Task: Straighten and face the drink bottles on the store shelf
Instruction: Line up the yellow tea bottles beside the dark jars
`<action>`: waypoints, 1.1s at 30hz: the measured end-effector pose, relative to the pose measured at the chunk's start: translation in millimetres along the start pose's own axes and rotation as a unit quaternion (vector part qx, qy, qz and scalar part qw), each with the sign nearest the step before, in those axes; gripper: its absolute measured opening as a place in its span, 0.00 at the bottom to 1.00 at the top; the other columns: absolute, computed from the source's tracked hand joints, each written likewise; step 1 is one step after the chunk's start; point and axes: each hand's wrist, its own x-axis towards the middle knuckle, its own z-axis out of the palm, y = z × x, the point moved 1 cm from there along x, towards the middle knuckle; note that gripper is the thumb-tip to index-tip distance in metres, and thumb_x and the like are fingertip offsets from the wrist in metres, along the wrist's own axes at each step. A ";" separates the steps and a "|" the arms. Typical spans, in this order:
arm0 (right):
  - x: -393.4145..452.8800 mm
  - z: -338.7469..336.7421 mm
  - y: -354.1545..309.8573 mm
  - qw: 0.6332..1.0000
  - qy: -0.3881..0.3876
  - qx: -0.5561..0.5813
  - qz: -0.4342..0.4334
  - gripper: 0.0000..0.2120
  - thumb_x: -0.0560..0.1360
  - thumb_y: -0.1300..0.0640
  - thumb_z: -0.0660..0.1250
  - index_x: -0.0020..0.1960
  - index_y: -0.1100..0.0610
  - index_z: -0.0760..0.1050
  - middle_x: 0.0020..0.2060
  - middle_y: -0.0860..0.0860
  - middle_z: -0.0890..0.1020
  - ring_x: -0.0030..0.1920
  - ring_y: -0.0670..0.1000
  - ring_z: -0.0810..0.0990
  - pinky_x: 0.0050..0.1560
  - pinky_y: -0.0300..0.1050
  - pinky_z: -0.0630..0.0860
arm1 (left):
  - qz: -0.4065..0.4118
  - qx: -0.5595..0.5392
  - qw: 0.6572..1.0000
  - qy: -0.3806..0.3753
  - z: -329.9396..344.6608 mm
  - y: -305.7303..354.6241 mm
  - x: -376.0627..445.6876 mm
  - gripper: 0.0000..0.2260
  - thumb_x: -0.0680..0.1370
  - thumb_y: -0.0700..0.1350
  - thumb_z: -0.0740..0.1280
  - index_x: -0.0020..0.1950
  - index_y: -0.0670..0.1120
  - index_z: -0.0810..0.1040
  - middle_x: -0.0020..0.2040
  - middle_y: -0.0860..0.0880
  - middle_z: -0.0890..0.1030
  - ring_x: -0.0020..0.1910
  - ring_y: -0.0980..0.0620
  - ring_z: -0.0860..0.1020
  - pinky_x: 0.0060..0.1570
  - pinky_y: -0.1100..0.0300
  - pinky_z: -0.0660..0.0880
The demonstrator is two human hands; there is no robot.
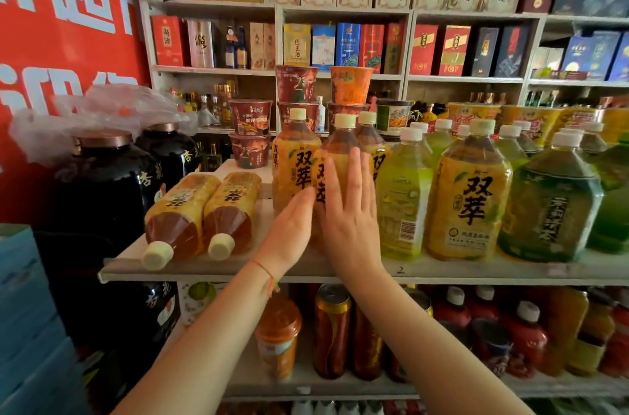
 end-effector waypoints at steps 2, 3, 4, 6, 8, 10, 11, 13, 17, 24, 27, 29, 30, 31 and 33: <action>-0.2 -3.5 2.0 0.999 -0.012 -0.024 -0.019 0.29 0.81 0.61 0.62 0.79 0.64 0.56 0.78 0.65 0.54 0.80 0.64 0.48 0.79 0.59 0.50 | 0.017 0.053 0.998 -0.021 1.2 0.3 2.4 0.21 0.86 0.56 0.52 0.77 0.52 0.69 0.74 0.52 0.73 0.73 0.56 0.69 0.76 0.51 0.64; -1.7 -5.2 0.9 0.998 -0.011 -0.035 -0.043 0.28 0.81 0.61 0.60 0.78 0.66 0.58 0.78 0.64 0.55 0.80 0.63 0.49 0.79 0.59 0.49 | 0.042 0.103 0.993 -0.026 -0.9 4.5 -1.0 0.19 0.86 0.52 0.53 0.74 0.51 0.72 0.71 0.51 0.76 0.70 0.56 0.72 0.73 0.53 0.67; -3.2 -6.1 -2.0 0.997 -0.009 -0.038 -0.071 0.27 0.81 0.61 0.59 0.77 0.67 0.60 0.78 0.64 0.58 0.79 0.63 0.51 0.79 0.59 0.48 | 0.083 0.151 0.985 -0.016 -6.2 7.7 -4.5 0.16 0.86 0.48 0.55 0.68 0.49 0.77 0.65 0.50 0.79 0.64 0.56 0.76 0.67 0.56 0.72; -4.0 -7.3 -13.4 0.994 -0.013 0.010 -0.107 0.25 0.79 0.59 0.63 0.73 0.67 0.67 0.75 0.63 0.66 0.78 0.63 0.59 0.79 0.59 0.52 | 0.191 0.252 0.947 0.057 -23.7 21.9 -16.8 0.13 0.84 0.44 0.57 0.57 0.44 0.82 0.55 0.49 0.81 0.52 0.56 0.78 0.56 0.60 0.75; 0.5 -7.5 -28.0 0.986 -0.046 0.128 -0.098 0.25 0.77 0.56 0.67 0.71 0.65 0.71 0.70 0.60 0.73 0.74 0.60 0.67 0.77 0.58 0.59 | 0.257 0.338 0.894 0.141 -49.9 33.8 -26.5 0.15 0.81 0.45 0.58 0.51 0.42 0.84 0.52 0.48 0.82 0.51 0.53 0.79 0.52 0.61 0.76; 3.3 -6.2 -44.8 0.954 -0.155 0.246 -0.080 0.32 0.76 0.49 0.70 0.75 0.59 0.65 0.72 0.55 0.69 0.75 0.55 0.64 0.76 0.55 0.62 | 0.261 0.381 0.867 0.186 -79.4 38.4 -29.2 0.16 0.79 0.46 0.57 0.48 0.43 0.84 0.50 0.49 0.83 0.51 0.51 0.79 0.50 0.58 0.76; 3.1 -4.1 -53.8 0.935 -0.223 0.264 -0.081 0.39 0.74 0.44 0.71 0.78 0.55 0.59 0.75 0.53 0.64 0.77 0.53 0.59 0.77 0.53 0.60 | 0.245 0.394 0.863 0.199 -93.4 37.9 -29.7 0.15 0.79 0.46 0.57 0.48 0.44 0.84 0.49 0.49 0.83 0.51 0.50 0.78 0.51 0.58 0.75; 1.7 4.7 -71.7 0.921 -0.293 0.233 -0.104 0.48 0.71 0.36 0.71 0.81 0.49 0.49 0.79 0.52 0.54 0.79 0.53 0.51 0.77 0.52 0.56 | 0.211 0.423 0.855 0.211 -120.2 34.0 -29.5 0.12 0.79 0.43 0.60 0.49 0.45 0.85 0.50 0.49 0.84 0.52 0.48 0.79 0.54 0.56 0.73; 7.1 15.1 -89.5 0.927 -0.315 0.184 -0.084 0.47 0.72 0.32 0.67 0.81 0.46 0.46 0.81 0.50 0.51 0.79 0.56 0.51 0.75 0.58 0.62 | 0.144 0.451 0.869 0.144 -152.1 23.3 -24.8 0.12 0.80 0.40 0.64 0.55 0.49 0.85 0.57 0.51 0.83 0.58 0.48 0.78 0.62 0.50 0.74; 8.3 14.8 -92.9 0.958 -0.192 0.087 -0.196 0.35 0.73 0.40 0.69 0.73 0.59 0.69 0.70 0.59 0.73 0.68 0.61 0.74 0.54 0.56 0.81 | 0.123 0.369 0.918 0.075 -168.6 7.5 -20.0 0.16 0.78 0.39 0.62 0.58 0.52 0.85 0.54 0.58 0.81 0.61 0.51 0.74 0.65 0.51 0.71; 16.0 4.3 -94.9 0.968 -0.086 0.169 -0.164 0.18 0.78 0.47 0.62 0.55 0.60 0.78 0.55 0.57 0.84 0.54 0.58 0.84 0.43 0.53 0.84 | 0.120 0.340 0.931 0.053 -172.0 4.7 -16.4 0.19 0.76 0.41 0.64 0.64 0.54 0.81 0.61 0.55 0.80 0.64 0.53 0.74 0.67 0.51 0.72; 45.7 -20.1 -90.5 0.961 0.002 0.274 -0.023 0.15 0.82 0.50 0.57 0.45 0.58 0.76 0.36 0.52 0.82 0.34 0.52 0.83 0.27 0.47 0.78 | 0.117 0.337 0.934 0.017 -172.0 7.5 -14.1 0.24 0.74 0.41 0.67 0.69 0.55 0.77 0.66 0.55 0.77 0.66 0.54 0.73 0.69 0.51 0.71; 65.8 -35.7 -87.8 0.955 0.057 0.292 0.016 0.15 0.83 0.51 0.55 0.43 0.57 0.74 0.31 0.50 0.79 0.29 0.50 0.80 0.24 0.46 0.75 | 0.111 0.358 0.927 0.003 -171.1 10.0 -12.5 0.26 0.73 0.42 0.69 0.71 0.56 0.75 0.68 0.55 0.75 0.67 0.54 0.72 0.70 0.52 0.69; 87.0 -49.9 -85.6 0.956 0.090 0.278 0.022 0.16 0.83 0.51 0.55 0.43 0.57 0.73 0.30 0.50 0.78 0.28 0.50 0.80 0.23 0.46 0.74 | 0.107 0.391 0.914 -0.007 -169.2 12.7 -10.3 0.29 0.73 0.44 0.71 0.73 0.57 0.72 0.70 0.55 0.73 0.68 0.53 0.70 0.70 0.52 0.67; 121.2 -67.1 -86.0 0.970 0.029 0.242 0.005 0.16 0.84 0.51 0.57 0.43 0.58 0.74 0.32 0.50 0.79 0.30 0.50 0.81 0.28 0.46 0.78 | 0.098 0.450 0.887 -0.029 -165.0 17.0 -4.2 0.32 0.72 0.49 0.71 0.75 0.62 0.67 0.73 0.56 0.71 0.70 0.50 0.70 0.71 0.48 0.67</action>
